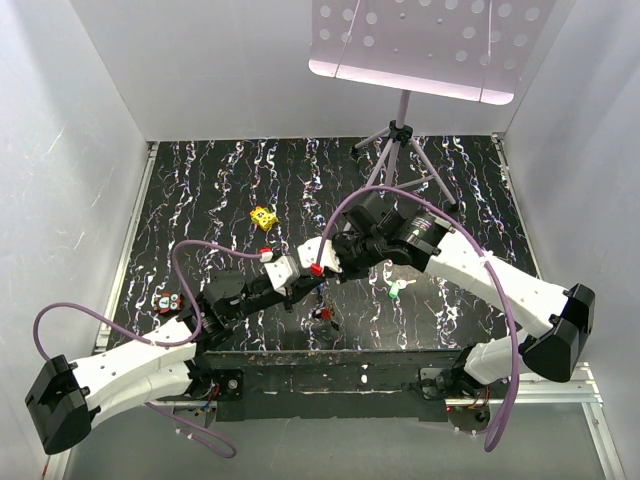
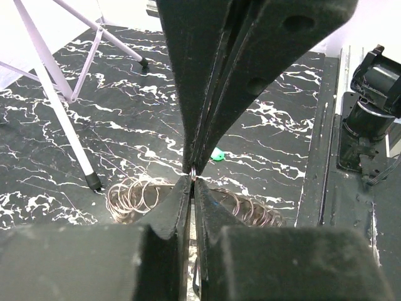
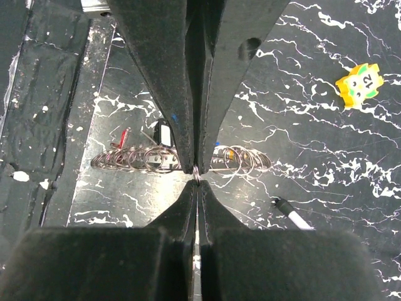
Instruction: Put the keys on the keyring
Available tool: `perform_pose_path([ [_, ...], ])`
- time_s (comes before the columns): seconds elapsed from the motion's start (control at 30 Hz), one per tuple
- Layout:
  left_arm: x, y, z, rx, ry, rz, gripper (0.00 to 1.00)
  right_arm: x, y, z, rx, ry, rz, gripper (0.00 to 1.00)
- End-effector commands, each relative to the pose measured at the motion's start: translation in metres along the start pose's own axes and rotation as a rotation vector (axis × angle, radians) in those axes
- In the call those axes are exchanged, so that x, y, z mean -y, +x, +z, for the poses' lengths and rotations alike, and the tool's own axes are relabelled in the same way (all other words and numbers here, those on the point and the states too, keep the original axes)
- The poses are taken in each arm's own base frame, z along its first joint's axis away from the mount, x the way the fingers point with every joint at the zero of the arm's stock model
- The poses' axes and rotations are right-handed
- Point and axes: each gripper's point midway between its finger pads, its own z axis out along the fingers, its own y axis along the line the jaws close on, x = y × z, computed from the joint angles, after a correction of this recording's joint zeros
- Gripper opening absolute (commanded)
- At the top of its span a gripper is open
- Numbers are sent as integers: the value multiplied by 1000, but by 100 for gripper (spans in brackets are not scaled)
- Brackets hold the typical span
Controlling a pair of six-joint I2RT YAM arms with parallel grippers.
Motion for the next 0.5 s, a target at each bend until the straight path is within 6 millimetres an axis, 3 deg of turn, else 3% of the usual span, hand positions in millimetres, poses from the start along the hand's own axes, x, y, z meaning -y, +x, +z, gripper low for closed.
perform_pose_path([
  [0.0, -2, -8, -1, 21, -4, 28, 0, 8, -32, -8, 105, 19, -20, 1],
  [0.13, -6, -15, -11, 77, -47, 33, 0, 8, -42, -13, 148, 4, 38, 2],
  [0.27, -6, -32, -26, 196, -73, 26, 0, 2, -52, -28, 241, -74, 138, 35],
  [0.47, 2, -53, -47, 366, -62, -26, 0, -14, -67, -51, 425, -204, 136, 45],
])
